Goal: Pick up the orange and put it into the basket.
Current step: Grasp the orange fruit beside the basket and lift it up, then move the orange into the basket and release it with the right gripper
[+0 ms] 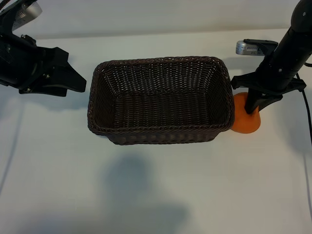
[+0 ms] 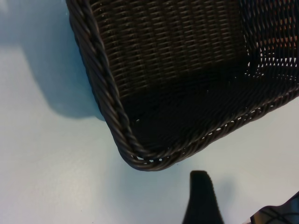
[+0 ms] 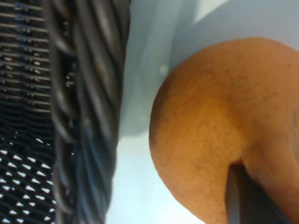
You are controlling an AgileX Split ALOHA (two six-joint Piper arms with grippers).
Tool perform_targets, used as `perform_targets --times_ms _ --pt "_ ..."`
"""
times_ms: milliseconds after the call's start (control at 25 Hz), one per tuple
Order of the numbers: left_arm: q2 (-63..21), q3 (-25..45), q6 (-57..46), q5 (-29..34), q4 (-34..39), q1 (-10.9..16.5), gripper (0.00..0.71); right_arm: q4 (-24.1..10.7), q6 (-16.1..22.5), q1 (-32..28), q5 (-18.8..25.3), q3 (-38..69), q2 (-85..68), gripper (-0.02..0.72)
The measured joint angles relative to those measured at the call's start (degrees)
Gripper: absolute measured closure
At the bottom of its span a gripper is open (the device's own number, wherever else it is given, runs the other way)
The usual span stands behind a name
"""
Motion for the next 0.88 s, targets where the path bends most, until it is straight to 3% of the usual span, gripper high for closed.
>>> perform_targets --times_ms 240,560,880 --pt "0.0 0.0 0.0 0.0 0.0 0.0 0.185 -0.1 0.0 0.0 0.5 -0.4 0.0 0.614" --pt "0.0 0.0 0.1 0.1 0.0 0.0 0.185 -2.1 1.5 0.0 8.3 -8.0 0.1 0.616" --pt "0.0 0.0 0.3 0.2 0.0 0.0 0.185 -8.9 5.7 -1.2 9.8 -12.0 -1.8 0.616"
